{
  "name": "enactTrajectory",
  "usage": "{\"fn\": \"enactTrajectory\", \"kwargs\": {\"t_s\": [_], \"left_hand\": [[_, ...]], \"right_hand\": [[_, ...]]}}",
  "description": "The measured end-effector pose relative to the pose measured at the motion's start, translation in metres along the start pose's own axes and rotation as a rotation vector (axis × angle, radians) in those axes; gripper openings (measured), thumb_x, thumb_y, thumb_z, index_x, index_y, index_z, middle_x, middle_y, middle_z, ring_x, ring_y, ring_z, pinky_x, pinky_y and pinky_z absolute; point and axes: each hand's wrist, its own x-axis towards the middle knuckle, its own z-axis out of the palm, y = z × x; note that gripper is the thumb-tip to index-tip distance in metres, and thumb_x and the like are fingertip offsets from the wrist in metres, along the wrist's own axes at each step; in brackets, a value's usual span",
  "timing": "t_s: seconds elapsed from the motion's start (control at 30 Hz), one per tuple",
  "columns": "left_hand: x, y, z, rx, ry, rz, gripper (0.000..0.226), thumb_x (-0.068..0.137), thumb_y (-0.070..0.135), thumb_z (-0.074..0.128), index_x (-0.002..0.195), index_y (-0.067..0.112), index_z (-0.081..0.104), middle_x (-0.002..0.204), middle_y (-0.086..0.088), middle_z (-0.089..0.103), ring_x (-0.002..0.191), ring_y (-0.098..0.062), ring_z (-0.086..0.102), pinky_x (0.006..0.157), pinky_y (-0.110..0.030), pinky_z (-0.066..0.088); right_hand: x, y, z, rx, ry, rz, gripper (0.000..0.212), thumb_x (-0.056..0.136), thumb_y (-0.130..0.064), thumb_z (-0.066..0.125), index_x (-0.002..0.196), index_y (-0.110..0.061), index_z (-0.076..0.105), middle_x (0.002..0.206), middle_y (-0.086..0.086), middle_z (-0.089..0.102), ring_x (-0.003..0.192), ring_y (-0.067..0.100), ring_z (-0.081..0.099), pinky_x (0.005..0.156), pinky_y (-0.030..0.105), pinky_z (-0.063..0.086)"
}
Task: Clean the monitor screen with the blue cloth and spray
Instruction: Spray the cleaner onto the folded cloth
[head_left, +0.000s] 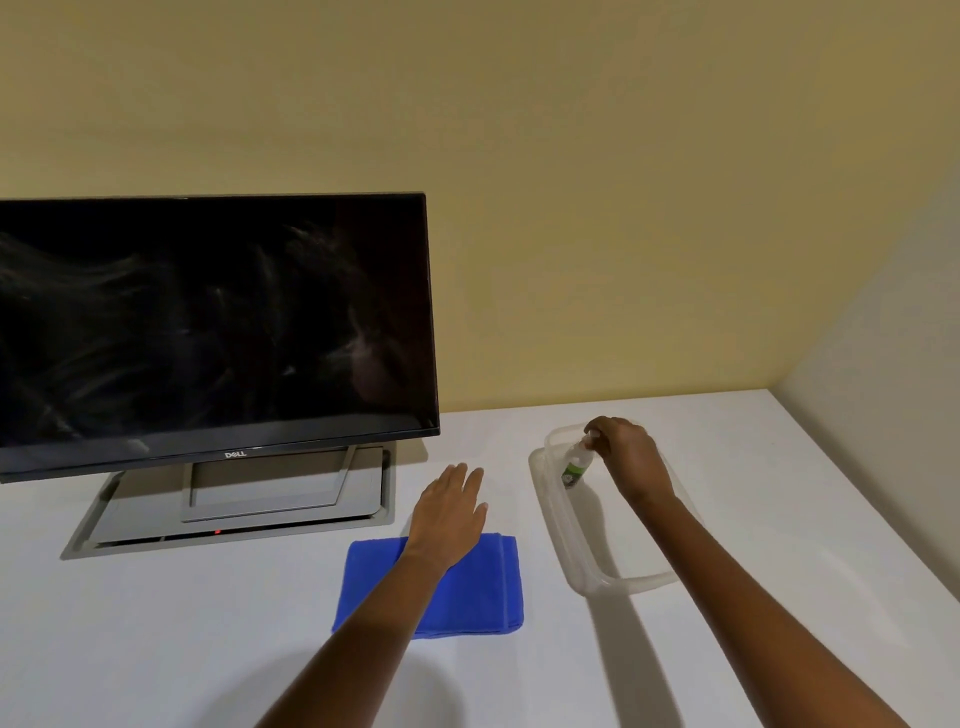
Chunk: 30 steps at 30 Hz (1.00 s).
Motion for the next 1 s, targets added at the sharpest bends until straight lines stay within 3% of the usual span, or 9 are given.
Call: {"fn": "enactTrajectory", "kwargs": {"t_s": [0.17,0.27,0.43,0.63,0.77,0.83,0.9,1.0], "left_hand": [[0.001,0.013,-0.007,-0.141,0.048,0.022,0.053,0.098,0.033,0.032,0.146,0.018,0.015,0.155,-0.004,0.019,0.143,-0.018,0.020,0.116,-0.031,0.019],[-0.001,0.021,-0.014,-0.210,0.078,0.068,0.057,0.096,0.035,0.037,0.146,0.018,0.015,0.153,-0.004,0.024,0.137,-0.019,0.032,0.111,-0.031,0.028],[-0.012,0.026,-0.028,-0.382,0.125,0.132,0.066,0.090,0.045,0.046,0.144,0.021,0.017,0.147,0.000,0.034,0.122,-0.019,0.050,0.096,-0.034,0.042],[-0.034,0.017,-0.031,-0.683,0.107,0.086,0.044,0.089,0.040,0.050,0.126,0.018,0.038,0.121,-0.004,0.057,0.100,-0.019,0.059,0.084,-0.035,0.053],[-0.053,0.004,-0.026,-0.823,0.050,0.021,0.040,0.090,0.037,0.049,0.123,0.016,0.038,0.101,0.000,0.055,0.080,-0.012,0.059,0.070,-0.024,0.051],[-0.065,0.001,-0.022,-0.917,0.011,-0.003,0.032,0.090,0.037,0.049,0.116,0.021,0.040,0.090,0.002,0.056,0.067,-0.007,0.055,0.065,-0.023,0.049],[-0.077,-0.002,-0.016,-0.994,-0.021,-0.022,0.022,0.091,0.039,0.048,0.108,0.027,0.041,0.076,0.004,0.056,0.061,-0.007,0.054,0.064,-0.027,0.047],[-0.090,-0.008,-0.008,-1.050,-0.099,-0.044,0.017,0.091,0.040,0.047,0.101,0.028,0.043,0.064,0.004,0.053,0.058,-0.009,0.053,0.065,-0.027,0.045]], "right_hand": [[-0.009,-0.009,-0.034,0.009,0.121,-0.106,0.013,0.089,-0.007,0.055,0.097,-0.004,0.065,0.097,0.011,0.067,0.079,0.023,0.055,0.066,0.026,0.035],[-0.014,-0.026,-0.053,0.060,0.154,-0.162,0.011,0.088,-0.008,0.057,0.096,-0.005,0.065,0.095,0.010,0.066,0.081,0.025,0.058,0.068,0.030,0.040],[-0.025,-0.062,-0.071,0.276,0.019,-0.162,0.010,0.087,-0.009,0.060,0.093,-0.003,0.066,0.088,0.014,0.067,0.080,0.029,0.063,0.077,0.043,0.052],[-0.040,-0.094,-0.060,0.531,-0.062,-0.130,0.006,0.087,-0.007,0.060,0.089,-0.006,0.065,0.079,0.014,0.064,0.070,0.021,0.061,0.064,0.017,0.054],[-0.053,-0.114,-0.034,0.601,0.043,-0.089,0.020,0.090,-0.012,0.057,0.108,-0.006,0.065,0.085,0.010,0.063,0.072,0.023,0.062,0.064,0.017,0.055],[-0.064,-0.123,-0.014,0.577,0.112,-0.081,0.026,0.093,-0.016,0.054,0.118,-0.010,0.060,0.093,0.008,0.062,0.078,0.022,0.062,0.068,0.025,0.056],[-0.077,-0.129,0.009,0.527,0.108,-0.077,0.038,0.093,-0.023,0.053,0.130,-0.018,0.048,0.098,0.007,0.062,0.080,0.018,0.061,0.068,0.028,0.054],[-0.100,-0.137,0.041,0.530,0.021,-0.015,0.073,0.088,-0.025,0.062,0.145,-0.024,0.017,0.086,0.004,0.056,0.075,0.027,0.063,0.068,0.038,0.054]]}}
